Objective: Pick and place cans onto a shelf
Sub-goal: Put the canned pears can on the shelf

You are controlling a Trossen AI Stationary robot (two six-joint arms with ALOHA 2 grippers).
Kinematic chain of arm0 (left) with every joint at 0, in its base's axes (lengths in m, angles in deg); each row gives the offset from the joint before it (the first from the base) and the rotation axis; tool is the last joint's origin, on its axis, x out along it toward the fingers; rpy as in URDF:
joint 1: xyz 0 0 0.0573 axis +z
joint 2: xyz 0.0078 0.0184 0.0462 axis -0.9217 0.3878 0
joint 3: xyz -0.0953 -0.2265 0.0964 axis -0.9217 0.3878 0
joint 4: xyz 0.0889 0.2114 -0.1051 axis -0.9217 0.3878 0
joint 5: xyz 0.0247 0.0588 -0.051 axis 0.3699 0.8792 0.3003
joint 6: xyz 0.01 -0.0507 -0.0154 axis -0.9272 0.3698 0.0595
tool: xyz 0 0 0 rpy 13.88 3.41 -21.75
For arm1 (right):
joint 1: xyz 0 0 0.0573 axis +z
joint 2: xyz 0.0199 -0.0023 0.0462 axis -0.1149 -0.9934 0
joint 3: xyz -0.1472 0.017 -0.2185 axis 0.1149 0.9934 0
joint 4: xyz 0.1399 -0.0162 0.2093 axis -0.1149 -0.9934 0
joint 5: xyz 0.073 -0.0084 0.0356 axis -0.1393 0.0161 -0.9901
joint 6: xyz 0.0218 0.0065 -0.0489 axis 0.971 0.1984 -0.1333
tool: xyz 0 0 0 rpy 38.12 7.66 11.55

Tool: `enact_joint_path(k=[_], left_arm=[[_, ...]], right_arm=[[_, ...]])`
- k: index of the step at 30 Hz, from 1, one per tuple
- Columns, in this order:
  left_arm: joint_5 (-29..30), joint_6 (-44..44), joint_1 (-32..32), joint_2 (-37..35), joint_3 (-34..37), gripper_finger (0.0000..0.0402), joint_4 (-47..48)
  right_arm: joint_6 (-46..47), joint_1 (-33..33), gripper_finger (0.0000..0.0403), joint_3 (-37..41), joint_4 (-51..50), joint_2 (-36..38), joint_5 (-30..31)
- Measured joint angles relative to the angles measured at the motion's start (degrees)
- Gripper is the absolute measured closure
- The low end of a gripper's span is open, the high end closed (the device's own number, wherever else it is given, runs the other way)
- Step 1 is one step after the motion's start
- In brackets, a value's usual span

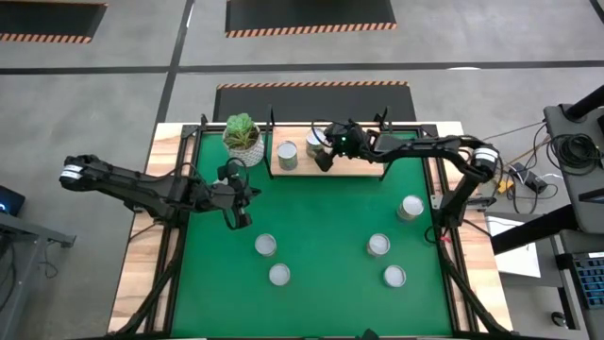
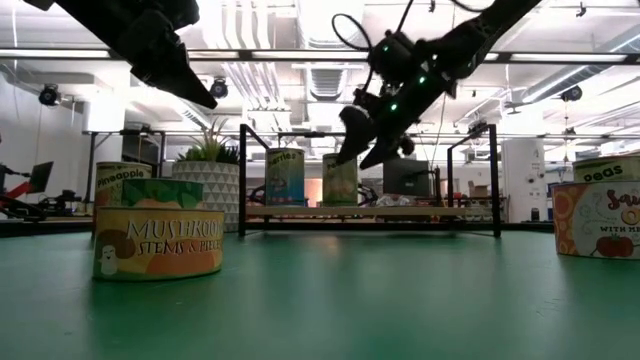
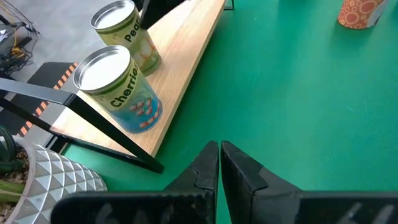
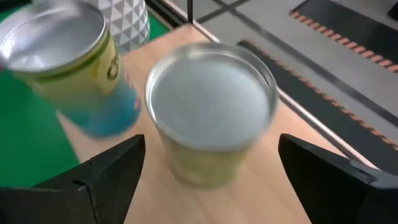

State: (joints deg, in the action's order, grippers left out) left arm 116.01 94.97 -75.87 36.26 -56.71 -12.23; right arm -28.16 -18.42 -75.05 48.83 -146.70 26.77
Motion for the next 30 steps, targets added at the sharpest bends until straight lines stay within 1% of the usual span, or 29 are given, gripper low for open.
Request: enact_joint_path(k=[3,6,8,10,13,19,23,25,28,30], left_arm=[[0.00,0.01,0.00,0.00,0.00,0.0402,0.00],[0.00,0.01,0.00,0.02,0.00,0.0402,-0.02],[0.02,0.01,0.00,0.11,0.00,0.0402,-0.08],[0.02,0.01,0.04,0.11,0.00,0.0402,-0.10],[0.02,-0.16,0.04,0.11,0.00,0.0402,-0.31],[0.03,-0.89,0.04,0.11,0.00,0.0402,-0.49],[0.04,-1.30,0.04,0.11,0.00,0.0402,-0.53],[0.04,-1.30,0.04,0.11,0.00,0.0402,-0.57],[0.04,-1.69,0.04,0.11,0.00,0.0402,-1.02],[0.04,-2.11,0.04,0.11,0.00,0.0402,-1.68]], right_arm=[[-0.07,0.11,0.0054,0.00,-5.96,3.70,-0.04],[-1.02,0.11,0.0070,0.00,-12.76,6.88,0.21],[-1.52,0.09,0.0092,0.05,-16.07,7.94,0.29],[-2.11,0.02,0.0123,0.07,-16.77,8.08,0.85],[-3.74,-0.54,0.0181,0.07,-15.85,7.35,1.25],[-6.07,-2.05,0.0305,0.04,-13.49,3.52,1.27],[-7.44,-2.21,0.0371,0.02,-9.74,1.09,1.25],[-7.58,-2.14,0.0388,0.02,-7.26,0.14,1.22],[-7.78,-2.14,0.0391,0.00,-2.94,-0.81,1.12],[-8.22,-2.16,0.0391,0.00,-0.27,-1.47,-0.10]])
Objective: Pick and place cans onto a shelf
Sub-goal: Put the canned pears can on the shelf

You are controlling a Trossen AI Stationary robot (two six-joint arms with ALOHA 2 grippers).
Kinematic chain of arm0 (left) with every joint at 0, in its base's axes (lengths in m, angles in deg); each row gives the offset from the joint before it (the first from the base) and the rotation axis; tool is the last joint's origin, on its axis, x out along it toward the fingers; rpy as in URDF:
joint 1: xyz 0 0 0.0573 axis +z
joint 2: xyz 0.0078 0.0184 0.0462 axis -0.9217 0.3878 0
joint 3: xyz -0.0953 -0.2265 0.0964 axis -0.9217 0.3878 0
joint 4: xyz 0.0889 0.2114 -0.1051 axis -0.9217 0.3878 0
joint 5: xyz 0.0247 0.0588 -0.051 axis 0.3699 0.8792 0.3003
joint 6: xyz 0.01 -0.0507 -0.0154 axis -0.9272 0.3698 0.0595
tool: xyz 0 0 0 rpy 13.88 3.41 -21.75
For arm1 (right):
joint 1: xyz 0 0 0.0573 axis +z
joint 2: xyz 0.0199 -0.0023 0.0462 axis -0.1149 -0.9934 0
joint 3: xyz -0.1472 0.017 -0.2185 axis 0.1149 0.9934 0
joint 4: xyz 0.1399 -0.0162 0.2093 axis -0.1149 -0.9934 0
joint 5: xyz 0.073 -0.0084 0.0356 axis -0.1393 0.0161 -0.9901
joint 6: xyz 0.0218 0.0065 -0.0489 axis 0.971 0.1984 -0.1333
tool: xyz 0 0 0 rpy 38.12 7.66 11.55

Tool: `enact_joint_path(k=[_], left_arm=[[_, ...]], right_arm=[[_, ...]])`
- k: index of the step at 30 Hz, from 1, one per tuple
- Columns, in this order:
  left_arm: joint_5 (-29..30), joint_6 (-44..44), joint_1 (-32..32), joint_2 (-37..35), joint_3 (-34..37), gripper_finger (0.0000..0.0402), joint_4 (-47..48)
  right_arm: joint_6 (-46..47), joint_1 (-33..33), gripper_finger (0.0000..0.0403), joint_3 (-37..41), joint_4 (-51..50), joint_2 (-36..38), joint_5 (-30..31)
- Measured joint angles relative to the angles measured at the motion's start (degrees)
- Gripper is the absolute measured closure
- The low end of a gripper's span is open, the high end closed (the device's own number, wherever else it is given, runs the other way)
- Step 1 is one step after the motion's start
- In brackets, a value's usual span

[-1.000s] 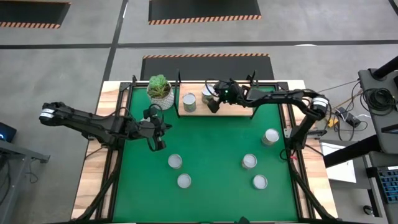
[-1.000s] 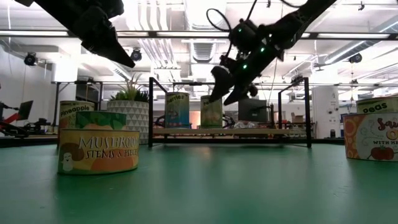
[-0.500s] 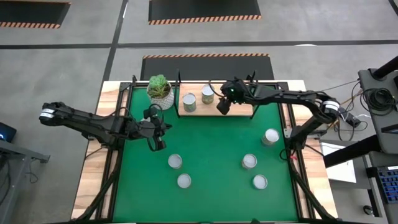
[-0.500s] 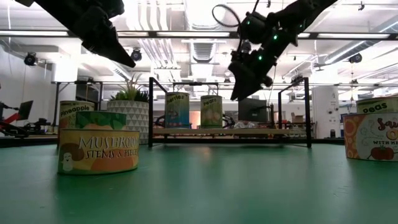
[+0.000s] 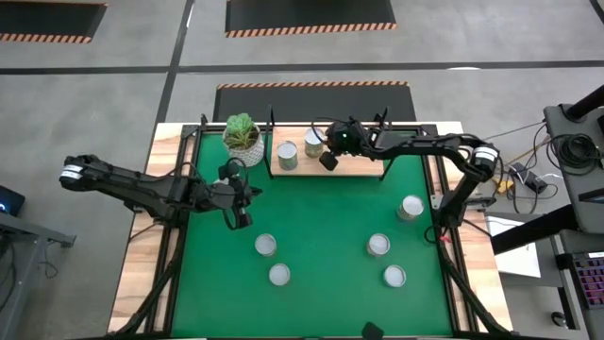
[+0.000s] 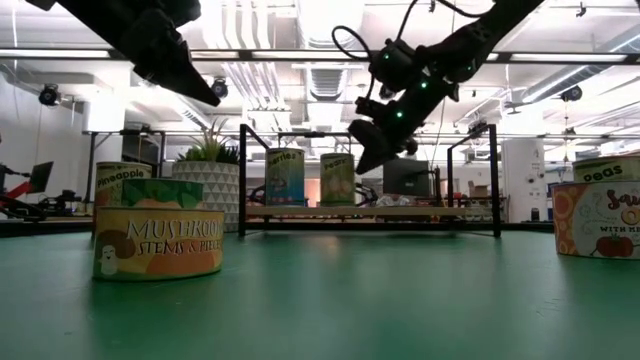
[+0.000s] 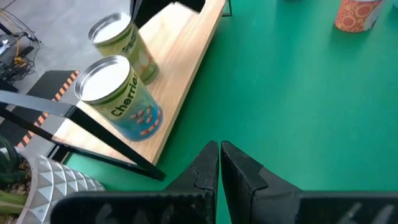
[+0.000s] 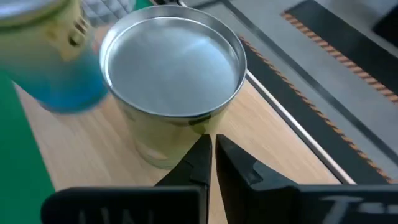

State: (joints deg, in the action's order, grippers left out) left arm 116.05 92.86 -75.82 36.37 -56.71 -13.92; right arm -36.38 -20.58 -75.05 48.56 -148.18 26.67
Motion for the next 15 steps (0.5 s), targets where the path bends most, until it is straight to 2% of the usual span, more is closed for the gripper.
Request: enact_joint_path(k=[5,12,15], left_arm=[[0.00,-0.02,0.00,0.00,0.02,0.0402,-0.69],[0.00,-0.02,0.00,0.00,0.02,0.0402,-0.64],[-0.01,-0.02,0.00,0.00,0.02,0.0402,-0.65]], right_arm=[[-0.58,0.02,0.0391,-0.02,4.96,-0.94,-1.69],[-1.37,-0.69,0.0391,-0.02,0.57,-1.10,-1.19],[-0.71,-1.03,0.0391,-0.02,2.16,-1.94,-1.19]])
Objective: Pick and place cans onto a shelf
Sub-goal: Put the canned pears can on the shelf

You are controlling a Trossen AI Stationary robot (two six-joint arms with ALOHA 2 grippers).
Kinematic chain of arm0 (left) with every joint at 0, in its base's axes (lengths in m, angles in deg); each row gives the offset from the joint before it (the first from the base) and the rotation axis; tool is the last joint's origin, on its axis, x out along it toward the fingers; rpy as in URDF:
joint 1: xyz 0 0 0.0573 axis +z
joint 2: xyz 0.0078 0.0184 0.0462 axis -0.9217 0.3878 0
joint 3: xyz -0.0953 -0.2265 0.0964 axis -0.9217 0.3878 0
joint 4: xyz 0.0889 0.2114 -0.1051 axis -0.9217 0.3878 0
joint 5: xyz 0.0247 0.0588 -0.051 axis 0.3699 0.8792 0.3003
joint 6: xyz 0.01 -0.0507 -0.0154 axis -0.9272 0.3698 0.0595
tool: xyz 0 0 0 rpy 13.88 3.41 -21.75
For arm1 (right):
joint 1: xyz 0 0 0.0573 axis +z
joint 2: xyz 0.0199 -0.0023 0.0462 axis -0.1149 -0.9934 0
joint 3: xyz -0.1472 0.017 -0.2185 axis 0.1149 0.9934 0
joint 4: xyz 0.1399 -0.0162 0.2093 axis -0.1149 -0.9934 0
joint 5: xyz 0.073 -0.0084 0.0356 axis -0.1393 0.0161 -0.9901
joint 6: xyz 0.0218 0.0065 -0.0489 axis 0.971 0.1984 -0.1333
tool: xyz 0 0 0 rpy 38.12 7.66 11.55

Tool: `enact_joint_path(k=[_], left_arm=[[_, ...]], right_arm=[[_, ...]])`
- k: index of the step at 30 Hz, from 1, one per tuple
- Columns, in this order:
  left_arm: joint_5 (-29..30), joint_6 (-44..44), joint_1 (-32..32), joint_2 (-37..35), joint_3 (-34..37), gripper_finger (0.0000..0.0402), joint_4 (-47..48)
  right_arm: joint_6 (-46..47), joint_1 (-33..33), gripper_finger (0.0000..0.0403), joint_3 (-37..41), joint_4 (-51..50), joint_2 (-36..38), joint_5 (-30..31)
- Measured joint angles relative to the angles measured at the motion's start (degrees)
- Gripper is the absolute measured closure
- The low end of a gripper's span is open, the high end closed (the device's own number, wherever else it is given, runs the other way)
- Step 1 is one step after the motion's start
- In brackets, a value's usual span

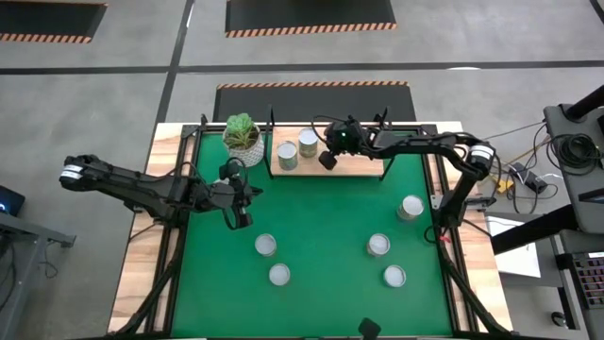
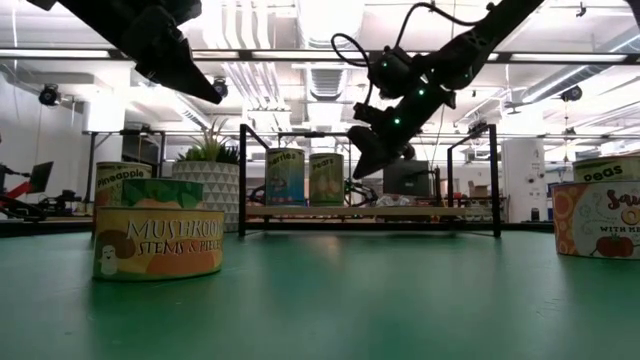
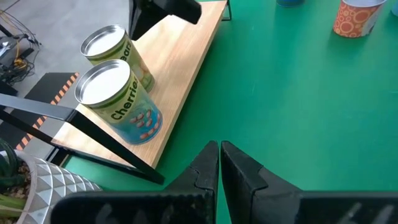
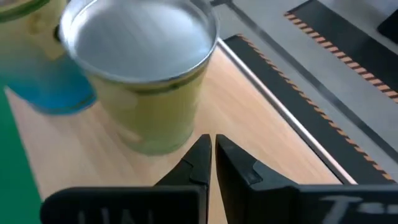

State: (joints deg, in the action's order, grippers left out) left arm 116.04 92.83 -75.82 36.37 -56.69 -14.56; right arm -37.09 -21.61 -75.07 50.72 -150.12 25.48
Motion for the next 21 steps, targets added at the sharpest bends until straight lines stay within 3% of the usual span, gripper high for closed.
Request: enact_joint_path(k=[7,15,21], left_arm=[[0.01,-1.46,0.00,0.00,0.00,0.0402,-0.53],[-0.01,-1.77,0.00,0.00,0.00,0.0402,-0.62],[0.01,-1.77,0.00,0.00,0.00,0.0402,-0.69]], right_arm=[[1.68,0.06,0.0391,-0.09,11.72,-3.29,-3.53],[-0.04,0.08,0.0390,-4.83,4.01,-3.99,-3.54],[0.41,0.19,0.0390,-6.34,8.36,-4.98,-4.82]])
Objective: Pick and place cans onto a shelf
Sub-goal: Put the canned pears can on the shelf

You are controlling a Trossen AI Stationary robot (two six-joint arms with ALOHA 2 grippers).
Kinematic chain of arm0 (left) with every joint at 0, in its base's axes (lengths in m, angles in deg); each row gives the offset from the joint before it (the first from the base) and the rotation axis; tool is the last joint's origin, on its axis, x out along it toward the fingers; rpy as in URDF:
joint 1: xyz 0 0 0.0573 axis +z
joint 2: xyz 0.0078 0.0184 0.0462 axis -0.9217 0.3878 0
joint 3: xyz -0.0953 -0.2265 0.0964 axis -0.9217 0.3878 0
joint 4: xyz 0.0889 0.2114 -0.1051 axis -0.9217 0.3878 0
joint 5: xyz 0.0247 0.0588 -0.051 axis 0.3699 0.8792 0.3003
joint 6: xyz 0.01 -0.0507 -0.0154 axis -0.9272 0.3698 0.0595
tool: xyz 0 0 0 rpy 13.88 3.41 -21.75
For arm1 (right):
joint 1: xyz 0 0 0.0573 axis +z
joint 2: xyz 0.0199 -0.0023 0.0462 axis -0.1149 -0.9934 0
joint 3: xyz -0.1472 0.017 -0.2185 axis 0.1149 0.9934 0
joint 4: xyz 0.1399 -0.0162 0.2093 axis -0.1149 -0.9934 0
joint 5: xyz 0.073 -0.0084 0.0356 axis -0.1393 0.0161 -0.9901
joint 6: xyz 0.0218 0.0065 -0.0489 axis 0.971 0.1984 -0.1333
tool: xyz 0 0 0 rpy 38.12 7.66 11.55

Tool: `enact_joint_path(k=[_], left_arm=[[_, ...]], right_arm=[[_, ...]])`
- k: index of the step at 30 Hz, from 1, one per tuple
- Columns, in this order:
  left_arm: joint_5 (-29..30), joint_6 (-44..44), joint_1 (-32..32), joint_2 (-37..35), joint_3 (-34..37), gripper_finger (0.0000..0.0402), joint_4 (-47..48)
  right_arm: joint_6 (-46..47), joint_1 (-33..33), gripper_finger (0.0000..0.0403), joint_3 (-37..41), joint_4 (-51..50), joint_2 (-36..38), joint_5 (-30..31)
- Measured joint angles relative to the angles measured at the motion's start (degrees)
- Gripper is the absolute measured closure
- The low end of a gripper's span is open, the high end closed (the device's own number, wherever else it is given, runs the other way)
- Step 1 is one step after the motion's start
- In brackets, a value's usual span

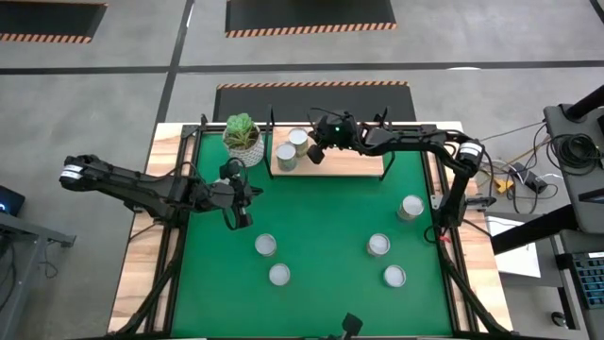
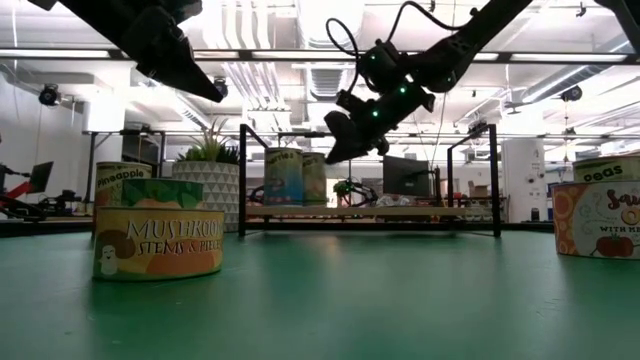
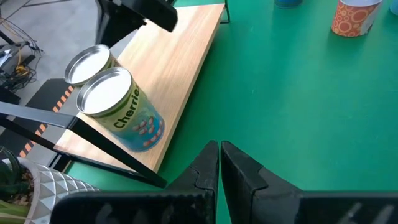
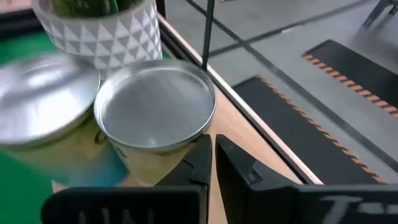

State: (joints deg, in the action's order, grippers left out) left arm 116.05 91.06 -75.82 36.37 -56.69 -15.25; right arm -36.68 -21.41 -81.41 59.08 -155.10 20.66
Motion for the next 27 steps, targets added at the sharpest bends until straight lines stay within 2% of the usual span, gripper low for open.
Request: enact_joint_path(k=[4,10,20,27], left_arm=[[0.00,0.00,0.00,0.00,0.00,0.0402,-0.02],[-0.02,0.02,0.00,0.00,0.00,0.0402,-0.02],[0.00,0.05,0.00,0.00,0.00,0.0402,-0.02],[-0.02,0.07,0.00,0.00,0.00,0.0402,-0.02]], right_arm=[[0.04,0.18,0.0390,-1.75,-0.67,-0.91,-0.69],[-1.22,0.24,0.0390,-4.04,-10.14,-0.85,0.19],[-0.92,0.37,0.0390,-5.74,-0.60,-5.59,0.21],[-2.56,0.37,0.0390,-9.66,-5.76,-7.50,0.30]])
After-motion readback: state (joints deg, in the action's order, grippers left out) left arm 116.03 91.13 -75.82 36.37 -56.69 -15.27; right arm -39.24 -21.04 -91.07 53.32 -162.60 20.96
